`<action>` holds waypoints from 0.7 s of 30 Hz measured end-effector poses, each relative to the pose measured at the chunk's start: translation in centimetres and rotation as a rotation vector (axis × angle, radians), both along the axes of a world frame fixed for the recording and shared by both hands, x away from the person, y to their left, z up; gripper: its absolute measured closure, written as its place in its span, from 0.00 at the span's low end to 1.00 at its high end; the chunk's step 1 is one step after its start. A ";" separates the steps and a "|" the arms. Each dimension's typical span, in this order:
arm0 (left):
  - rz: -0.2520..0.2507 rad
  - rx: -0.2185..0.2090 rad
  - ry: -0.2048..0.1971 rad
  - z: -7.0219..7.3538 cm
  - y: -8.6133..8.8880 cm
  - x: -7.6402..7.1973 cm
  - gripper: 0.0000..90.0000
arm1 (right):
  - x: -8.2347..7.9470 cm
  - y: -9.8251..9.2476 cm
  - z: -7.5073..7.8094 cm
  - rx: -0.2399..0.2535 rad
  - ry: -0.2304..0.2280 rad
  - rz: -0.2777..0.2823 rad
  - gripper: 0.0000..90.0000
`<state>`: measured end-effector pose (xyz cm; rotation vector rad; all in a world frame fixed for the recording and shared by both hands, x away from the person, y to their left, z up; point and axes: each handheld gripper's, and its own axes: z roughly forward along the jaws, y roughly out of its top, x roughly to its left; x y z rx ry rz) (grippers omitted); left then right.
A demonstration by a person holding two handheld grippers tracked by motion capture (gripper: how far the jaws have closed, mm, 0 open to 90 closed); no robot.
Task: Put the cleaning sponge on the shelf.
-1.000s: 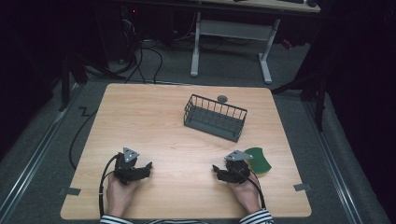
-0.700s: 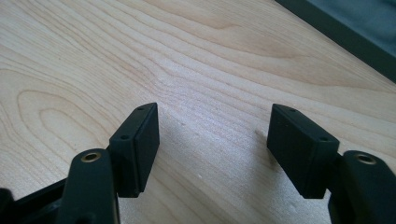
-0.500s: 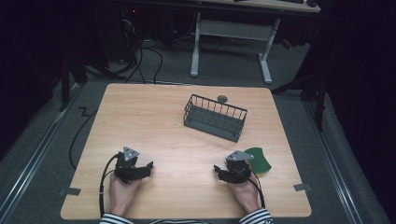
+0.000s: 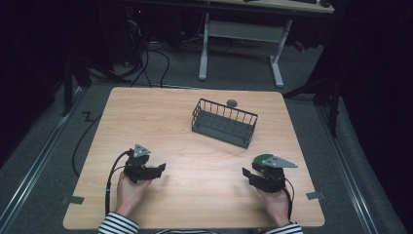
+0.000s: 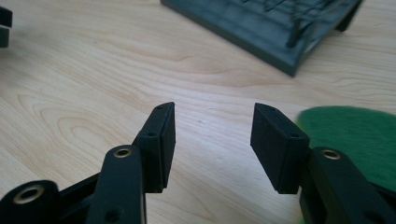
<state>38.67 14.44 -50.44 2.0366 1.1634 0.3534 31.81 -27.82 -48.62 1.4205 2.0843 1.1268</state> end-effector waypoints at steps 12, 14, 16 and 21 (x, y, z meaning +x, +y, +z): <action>-0.067 -0.016 -0.010 3.6 -2.8 4.6 0.33 | 3.1 -4.3 2.4 0.011 -0.010 -0.046 0.65; -0.077 -0.026 -0.002 4.2 -3.4 5.6 0.35 | 3.8 -4.7 2.6 0.010 -0.006 -0.050 0.66; -0.090 -0.063 0.013 4.8 -3.8 6.7 0.36 | 4.8 -5.3 2.9 0.036 -0.003 -0.050 0.68; -0.092 -0.080 0.002 6.2 -5.2 9.0 0.40 | 5.9 -6.1 3.2 0.084 -0.020 -0.062 0.70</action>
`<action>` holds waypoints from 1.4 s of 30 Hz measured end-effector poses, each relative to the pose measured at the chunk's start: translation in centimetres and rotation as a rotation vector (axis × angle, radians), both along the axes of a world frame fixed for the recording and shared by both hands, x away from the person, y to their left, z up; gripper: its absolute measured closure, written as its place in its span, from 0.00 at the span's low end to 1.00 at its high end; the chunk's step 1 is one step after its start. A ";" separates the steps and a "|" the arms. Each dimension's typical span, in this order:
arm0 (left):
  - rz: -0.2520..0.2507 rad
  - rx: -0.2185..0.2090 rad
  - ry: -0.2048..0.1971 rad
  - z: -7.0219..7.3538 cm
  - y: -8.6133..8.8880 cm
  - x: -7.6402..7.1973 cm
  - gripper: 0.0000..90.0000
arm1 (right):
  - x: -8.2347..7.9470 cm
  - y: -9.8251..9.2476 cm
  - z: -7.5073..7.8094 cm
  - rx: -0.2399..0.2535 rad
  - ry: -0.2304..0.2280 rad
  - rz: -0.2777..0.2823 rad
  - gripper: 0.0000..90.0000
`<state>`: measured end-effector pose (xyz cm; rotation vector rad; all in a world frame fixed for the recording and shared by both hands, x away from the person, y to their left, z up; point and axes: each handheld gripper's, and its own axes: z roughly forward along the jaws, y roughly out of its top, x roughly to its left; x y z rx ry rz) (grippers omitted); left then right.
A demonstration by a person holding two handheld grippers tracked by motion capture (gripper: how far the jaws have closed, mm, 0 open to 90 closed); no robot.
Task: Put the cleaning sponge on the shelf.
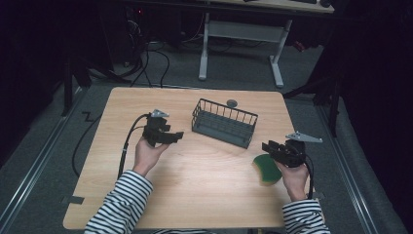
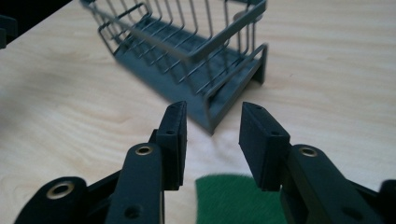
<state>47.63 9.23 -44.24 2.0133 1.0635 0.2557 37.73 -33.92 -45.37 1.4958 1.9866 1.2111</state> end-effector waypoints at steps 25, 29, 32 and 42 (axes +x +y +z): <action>0.017 0.059 -0.015 2.8 -5.2 7.1 0.62 | 8.5 0.3 2.5 -0.064 0.033 -0.081 0.69; 0.013 0.060 -0.007 2.4 -5.8 7.3 0.63 | 9.7 0.8 2.7 -0.047 0.032 -0.092 0.66; 0.012 0.069 -0.020 2.1 -6.1 7.4 0.67 | 11.0 1.8 2.8 -0.092 0.040 -0.106 0.60; -0.002 0.077 0.007 1.5 -6.5 7.8 0.75 | 12.8 2.8 1.9 -0.156 0.084 -0.130 0.60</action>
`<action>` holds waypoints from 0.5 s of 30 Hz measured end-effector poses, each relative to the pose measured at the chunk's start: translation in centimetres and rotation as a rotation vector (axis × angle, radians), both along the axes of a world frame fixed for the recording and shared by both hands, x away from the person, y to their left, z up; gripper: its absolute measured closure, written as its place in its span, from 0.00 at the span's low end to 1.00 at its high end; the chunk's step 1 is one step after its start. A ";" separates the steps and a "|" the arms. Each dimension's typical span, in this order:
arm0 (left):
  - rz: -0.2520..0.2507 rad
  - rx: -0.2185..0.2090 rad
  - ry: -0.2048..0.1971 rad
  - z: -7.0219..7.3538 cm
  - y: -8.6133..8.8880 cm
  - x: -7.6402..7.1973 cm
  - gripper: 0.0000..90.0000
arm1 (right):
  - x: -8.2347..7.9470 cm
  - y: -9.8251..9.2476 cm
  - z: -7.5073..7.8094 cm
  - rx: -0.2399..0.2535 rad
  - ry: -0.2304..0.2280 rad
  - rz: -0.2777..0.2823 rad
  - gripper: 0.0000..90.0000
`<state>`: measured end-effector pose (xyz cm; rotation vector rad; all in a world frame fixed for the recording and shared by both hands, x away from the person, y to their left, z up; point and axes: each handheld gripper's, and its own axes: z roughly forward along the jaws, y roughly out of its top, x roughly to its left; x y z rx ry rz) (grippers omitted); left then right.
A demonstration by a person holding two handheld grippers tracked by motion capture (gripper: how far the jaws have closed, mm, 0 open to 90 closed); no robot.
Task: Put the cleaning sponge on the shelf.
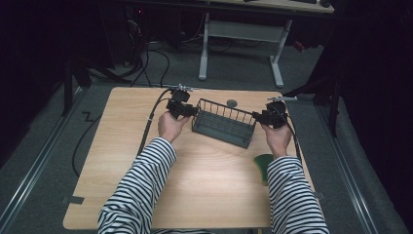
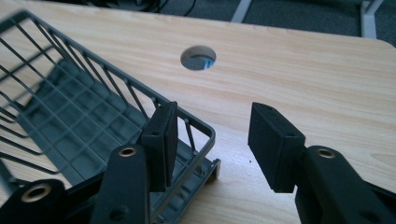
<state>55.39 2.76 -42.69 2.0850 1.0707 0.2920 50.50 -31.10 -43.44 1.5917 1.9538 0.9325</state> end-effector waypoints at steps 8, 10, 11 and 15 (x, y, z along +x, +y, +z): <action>-0.011 0.016 -0.002 -0.4 -0.4 -0.1 0.82 | 0.5 0.3 -0.4 -0.014 0.032 0.059 0.72; -0.012 0.019 0.001 -0.4 -0.4 -0.1 0.83 | 0.5 0.3 -0.6 -0.006 0.043 0.070 0.75; -0.012 0.016 0.007 -0.4 -0.3 0.0 0.85 | 0.5 0.4 -0.7 -0.008 0.055 0.078 0.76; -0.014 0.013 0.022 -0.6 0.0 0.1 0.91 | 0.5 0.5 -0.8 -0.027 0.053 0.090 0.77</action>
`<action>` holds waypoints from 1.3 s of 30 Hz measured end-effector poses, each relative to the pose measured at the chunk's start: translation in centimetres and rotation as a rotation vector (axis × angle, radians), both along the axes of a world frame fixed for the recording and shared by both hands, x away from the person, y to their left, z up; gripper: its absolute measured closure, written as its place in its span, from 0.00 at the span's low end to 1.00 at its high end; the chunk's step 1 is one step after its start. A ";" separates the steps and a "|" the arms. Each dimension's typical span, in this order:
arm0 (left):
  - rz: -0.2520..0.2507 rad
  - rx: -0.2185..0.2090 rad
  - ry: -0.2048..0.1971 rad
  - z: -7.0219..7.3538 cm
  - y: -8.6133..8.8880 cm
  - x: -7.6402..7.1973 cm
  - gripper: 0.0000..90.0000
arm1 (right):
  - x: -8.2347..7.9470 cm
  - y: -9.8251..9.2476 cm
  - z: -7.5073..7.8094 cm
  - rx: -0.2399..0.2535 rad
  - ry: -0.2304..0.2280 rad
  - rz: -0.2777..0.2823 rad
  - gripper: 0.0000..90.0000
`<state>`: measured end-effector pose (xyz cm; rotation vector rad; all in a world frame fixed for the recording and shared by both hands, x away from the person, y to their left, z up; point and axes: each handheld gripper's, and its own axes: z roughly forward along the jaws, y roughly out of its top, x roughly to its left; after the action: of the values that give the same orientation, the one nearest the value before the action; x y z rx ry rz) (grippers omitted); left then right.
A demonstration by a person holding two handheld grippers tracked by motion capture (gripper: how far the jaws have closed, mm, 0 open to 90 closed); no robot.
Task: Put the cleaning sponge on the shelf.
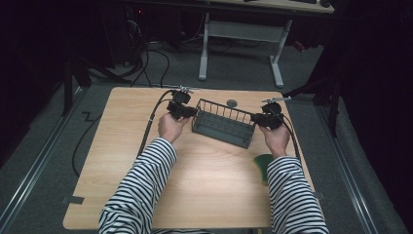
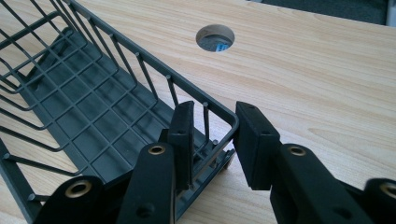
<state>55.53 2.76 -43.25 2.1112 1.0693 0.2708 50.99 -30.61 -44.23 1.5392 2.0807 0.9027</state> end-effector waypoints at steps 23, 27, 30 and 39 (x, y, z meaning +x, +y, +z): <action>-0.051 0.003 0.000 0.0 2.5 -2.8 0.94 | -3.0 1.5 0.6 -0.013 0.060 0.097 0.76; -0.055 -0.019 0.009 -0.1 3.4 -3.7 0.94 | -4.1 1.6 0.5 0.034 0.073 0.122 0.75; -0.055 -0.024 0.000 -0.2 3.9 -4.6 0.94 | -4.8 2.3 0.7 0.000 0.076 0.141 0.75; -0.069 -0.047 -0.013 -0.4 5.3 -7.4 0.94 | -7.5 2.7 0.5 0.049 0.072 0.180 0.74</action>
<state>48.16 8.06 -43.65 2.0970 0.9840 0.2230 43.53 -27.87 -43.75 1.4450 2.2937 0.9815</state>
